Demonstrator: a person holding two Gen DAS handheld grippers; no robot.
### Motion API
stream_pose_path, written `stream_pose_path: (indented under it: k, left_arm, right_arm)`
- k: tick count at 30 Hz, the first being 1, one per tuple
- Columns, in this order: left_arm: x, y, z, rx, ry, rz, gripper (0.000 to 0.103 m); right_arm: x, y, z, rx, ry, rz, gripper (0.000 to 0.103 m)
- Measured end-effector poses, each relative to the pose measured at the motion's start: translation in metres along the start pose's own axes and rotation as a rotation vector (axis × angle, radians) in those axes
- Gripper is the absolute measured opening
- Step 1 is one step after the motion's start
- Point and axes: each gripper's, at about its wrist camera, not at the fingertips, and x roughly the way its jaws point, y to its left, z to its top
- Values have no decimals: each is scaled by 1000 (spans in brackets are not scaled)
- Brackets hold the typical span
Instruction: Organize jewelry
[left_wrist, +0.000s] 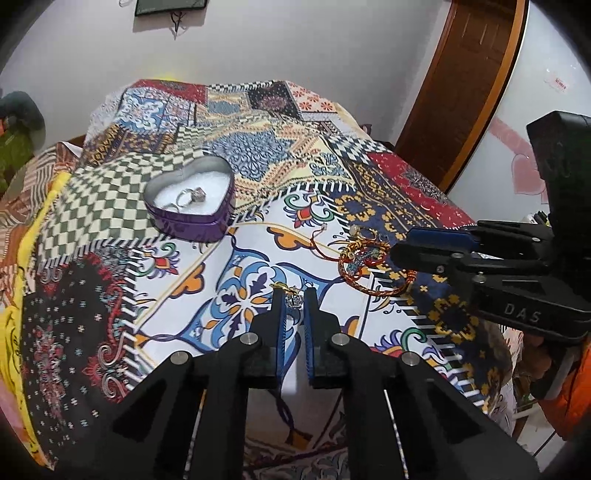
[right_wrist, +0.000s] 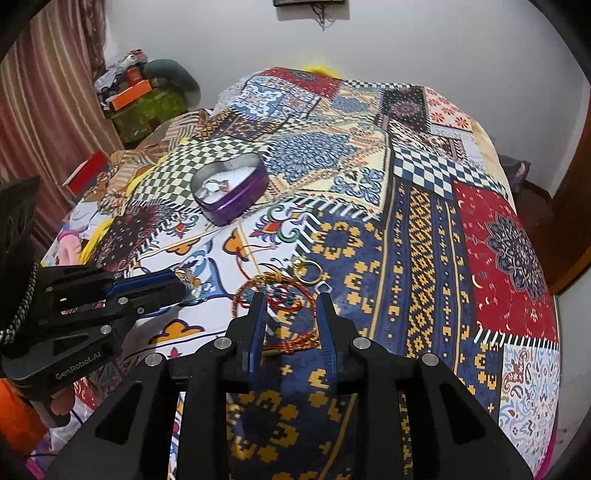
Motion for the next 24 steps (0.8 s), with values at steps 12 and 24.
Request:
stream_pose_path:
  k: [12, 24]
  left_arm:
    - [-24, -6, 6, 25, -31, -65, 7]
    - [0, -15, -8, 90, 68, -4, 7]
  right_arm:
    - [3, 14, 5, -14, -12, 35, 25]
    - [3, 6, 1, 20, 8, 65, 25]
